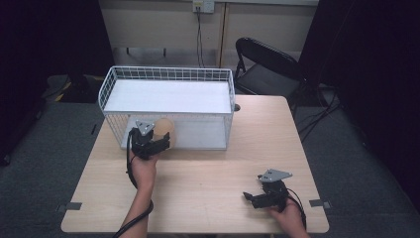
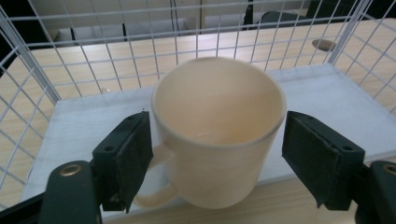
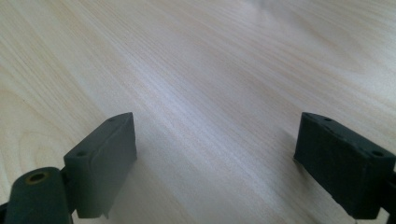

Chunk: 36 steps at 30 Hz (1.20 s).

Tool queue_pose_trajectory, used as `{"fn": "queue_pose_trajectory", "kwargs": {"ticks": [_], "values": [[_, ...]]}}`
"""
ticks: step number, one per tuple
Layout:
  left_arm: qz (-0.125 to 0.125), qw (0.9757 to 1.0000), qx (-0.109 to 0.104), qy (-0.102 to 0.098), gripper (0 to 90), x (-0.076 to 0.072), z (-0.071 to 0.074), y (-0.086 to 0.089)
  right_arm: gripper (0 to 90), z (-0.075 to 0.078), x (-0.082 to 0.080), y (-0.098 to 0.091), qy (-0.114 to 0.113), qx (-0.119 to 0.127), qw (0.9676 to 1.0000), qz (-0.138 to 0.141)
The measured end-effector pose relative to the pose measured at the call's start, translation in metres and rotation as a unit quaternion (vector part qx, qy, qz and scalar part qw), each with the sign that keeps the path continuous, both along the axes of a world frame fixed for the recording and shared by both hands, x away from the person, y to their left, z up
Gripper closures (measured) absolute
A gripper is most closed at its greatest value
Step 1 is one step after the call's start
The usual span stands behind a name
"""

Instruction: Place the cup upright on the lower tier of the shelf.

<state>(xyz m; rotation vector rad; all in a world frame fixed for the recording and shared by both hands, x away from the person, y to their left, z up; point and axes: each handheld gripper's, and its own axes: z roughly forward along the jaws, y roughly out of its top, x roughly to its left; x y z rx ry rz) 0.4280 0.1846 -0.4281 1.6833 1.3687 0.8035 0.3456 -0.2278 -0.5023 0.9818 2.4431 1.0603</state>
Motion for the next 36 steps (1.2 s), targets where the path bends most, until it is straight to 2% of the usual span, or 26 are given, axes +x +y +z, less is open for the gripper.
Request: {"fn": "queue_pose_trajectory", "kwargs": {"ticks": [9,12,17,26,27,33,36], "values": [[-0.007,0.9997,0.021,0.003,25.1,0.004,-0.002,-0.006,11.7,0.000,0.000,0.000,0.000,0.000,1.0000,0.000],[0.000,0.9995,0.032,0.001,24.5,0.004,-0.003,-0.009,11.7,0.000,0.000,0.000,0.000,0.000,1.0000,0.000],[0.002,0.9995,0.033,0.001,24.7,0.009,-0.003,-0.010,11.7,0.000,0.000,0.000,0.000,0.000,1.0000,0.000],[0.008,0.9989,0.047,-0.003,32.3,0.017,-0.003,-0.017,11.7,0.000,0.000,0.000,0.000,0.000,1.0000,0.000],[0.011,0.9987,0.049,-0.004,37.3,0.018,-0.002,-0.018,11.7,0.000,0.000,0.000,0.000,0.000,1.0000,0.000],[0.016,0.9987,0.048,-0.005,39.8,0.022,-0.002,-0.020,11.7,0.000,0.000,0.000,0.000,0.000,1.0000,0.000],[0.017,0.9985,0.052,-0.005,44.1,0.024,-0.002,-0.022,11.7,0.000,0.000,0.000,0.001,0.000,1.0000,0.000]]}}
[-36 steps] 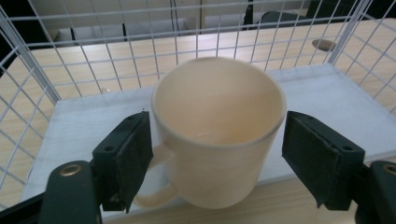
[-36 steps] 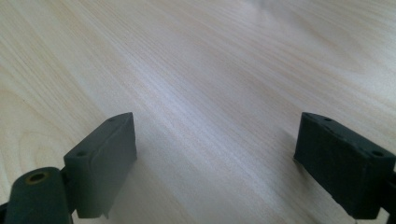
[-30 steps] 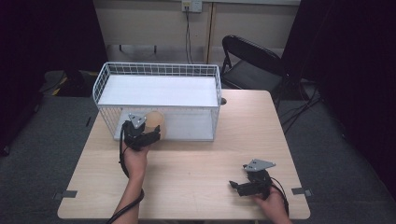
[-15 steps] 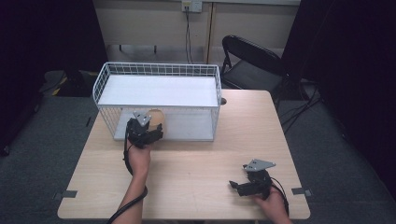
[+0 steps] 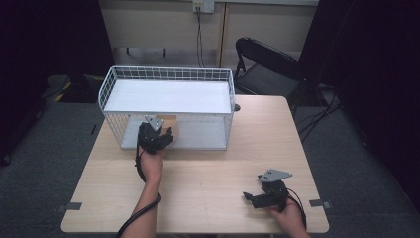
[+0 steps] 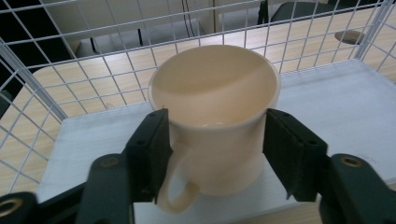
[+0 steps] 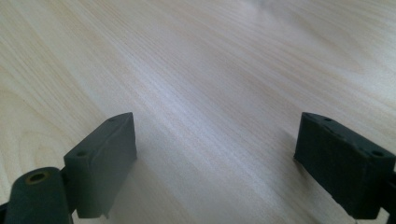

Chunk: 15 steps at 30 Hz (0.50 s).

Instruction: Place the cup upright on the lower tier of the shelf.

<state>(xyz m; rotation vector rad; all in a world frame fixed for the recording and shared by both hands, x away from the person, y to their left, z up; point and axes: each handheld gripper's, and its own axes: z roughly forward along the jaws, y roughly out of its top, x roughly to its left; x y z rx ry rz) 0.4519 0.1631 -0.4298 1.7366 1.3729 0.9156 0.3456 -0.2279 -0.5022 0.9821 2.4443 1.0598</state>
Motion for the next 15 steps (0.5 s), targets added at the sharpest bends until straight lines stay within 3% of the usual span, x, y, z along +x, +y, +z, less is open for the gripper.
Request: {"fn": "queue_pose_trajectory", "kwargs": {"ticks": [7,10,15], "values": [[-0.004,1.0000,-0.006,0.002,43.3,0.0013,0.0003,-0.0013,11.7,-0.0001,0.0000,0.0001,0.000,0.000,1.0000,-0.001],[-0.011,0.9998,-0.015,0.009,34.2,-0.0006,0.0018,-0.0025,11.7,0.0000,0.0000,0.0000,0.000,0.000,1.0000,0.000],[-0.021,0.9995,-0.021,0.012,29.2,-0.0039,0.0035,-0.0028,11.7,0.0000,0.0000,0.0000,0.000,0.000,1.0000,0.000]]}}
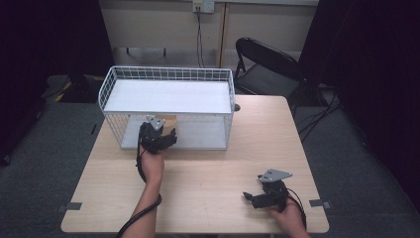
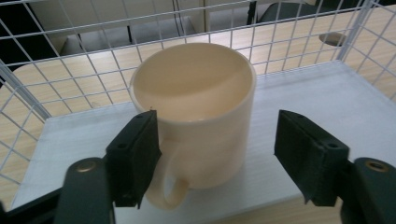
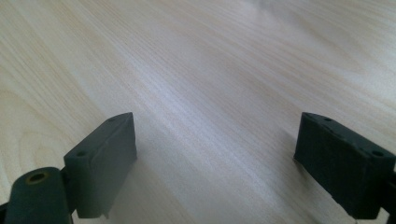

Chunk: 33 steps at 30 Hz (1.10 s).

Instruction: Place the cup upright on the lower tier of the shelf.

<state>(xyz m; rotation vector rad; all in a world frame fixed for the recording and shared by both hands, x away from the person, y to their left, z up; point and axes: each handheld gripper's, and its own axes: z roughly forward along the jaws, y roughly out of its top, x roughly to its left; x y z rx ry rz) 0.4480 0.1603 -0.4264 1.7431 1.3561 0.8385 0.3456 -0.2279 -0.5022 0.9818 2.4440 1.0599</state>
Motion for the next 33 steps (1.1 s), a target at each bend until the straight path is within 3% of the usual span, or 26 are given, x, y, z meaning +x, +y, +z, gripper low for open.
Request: {"fn": "queue_pose_trajectory", "kwargs": {"ticks": [10,18,24,33], "values": [[-0.010,0.9999,-0.009,0.009,18.6,-0.008,0.005,0.008,11.7,0.000,0.000,0.000,0.000,0.000,1.0000,0.000],[-0.024,0.9995,-0.018,0.012,15.3,-0.014,0.012,0.013,11.7,0.000,0.000,0.000,0.000,0.000,1.0000,0.000],[-0.038,0.9981,-0.040,0.028,10.5,-0.019,0.011,0.017,11.7,0.000,0.000,0.000,0.000,0.000,1.0000,0.000],[-0.055,0.9969,-0.044,0.034,7.3,-0.027,0.008,0.022,11.7,0.000,0.000,0.000,0.000,0.000,1.0000,0.000]]}}
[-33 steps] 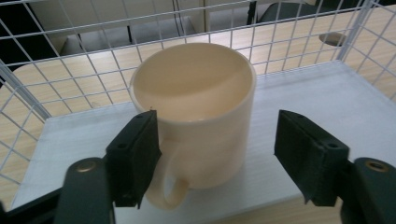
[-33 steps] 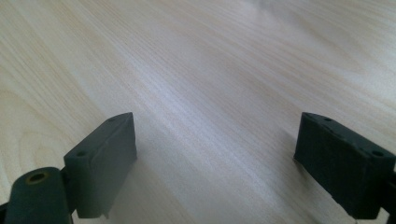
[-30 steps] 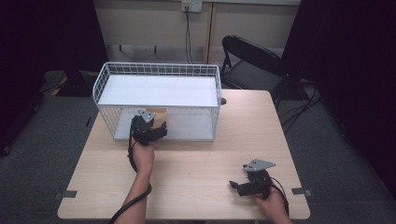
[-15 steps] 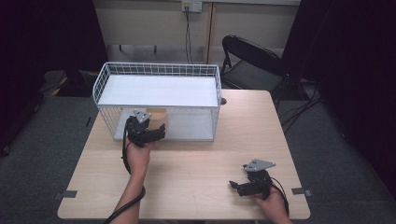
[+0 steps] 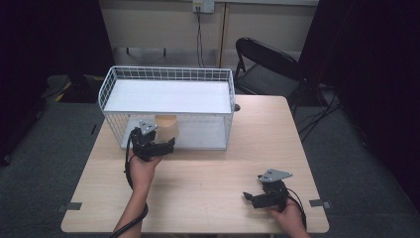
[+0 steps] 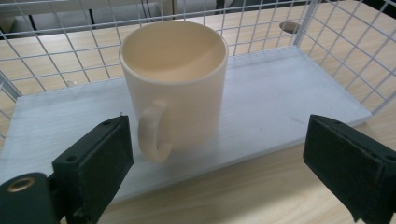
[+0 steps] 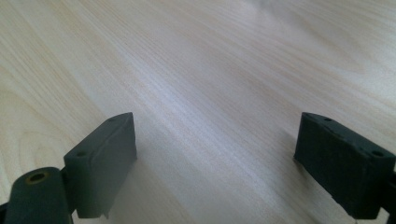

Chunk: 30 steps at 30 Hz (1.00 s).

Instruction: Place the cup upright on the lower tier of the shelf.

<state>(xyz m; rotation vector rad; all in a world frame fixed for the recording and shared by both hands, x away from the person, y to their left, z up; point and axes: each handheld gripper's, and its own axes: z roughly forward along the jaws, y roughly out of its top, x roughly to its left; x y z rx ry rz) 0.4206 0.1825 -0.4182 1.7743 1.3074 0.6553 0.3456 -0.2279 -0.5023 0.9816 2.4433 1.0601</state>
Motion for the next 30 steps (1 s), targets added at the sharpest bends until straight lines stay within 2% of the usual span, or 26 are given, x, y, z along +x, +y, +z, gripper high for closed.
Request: {"fn": "queue_pose_trajectory", "kwargs": {"ticks": [4,13,19,24,28,30], "values": [[-0.011,0.9999,-0.008,-0.001,7.2,-0.008,0.002,0.007,11.7,0.000,0.000,0.000,0.000,0.000,1.0000,0.000],[-0.017,0.9998,-0.005,0.007,7.2,-0.017,-0.002,0.018,11.7,0.000,0.000,0.000,0.000,0.000,1.0000,0.000],[-0.025,0.9995,-0.003,0.016,7.2,-0.024,-0.009,0.025,11.7,0.000,0.000,0.000,0.000,0.000,1.0000,0.000],[-0.038,0.9990,0.010,0.023,7.7,-0.032,-0.017,0.031,11.6,0.000,0.000,0.000,0.000,0.000,1.0000,0.000],[-0.041,0.9988,0.008,0.026,7.7,-0.035,-0.021,0.034,11.7,0.000,0.000,0.000,0.000,0.000,1.0000,0.000],[-0.046,0.9984,0.016,0.030,7.7,-0.038,-0.023,0.037,11.7,0.000,0.000,0.000,0.000,0.000,1.0000,0.000]]}}
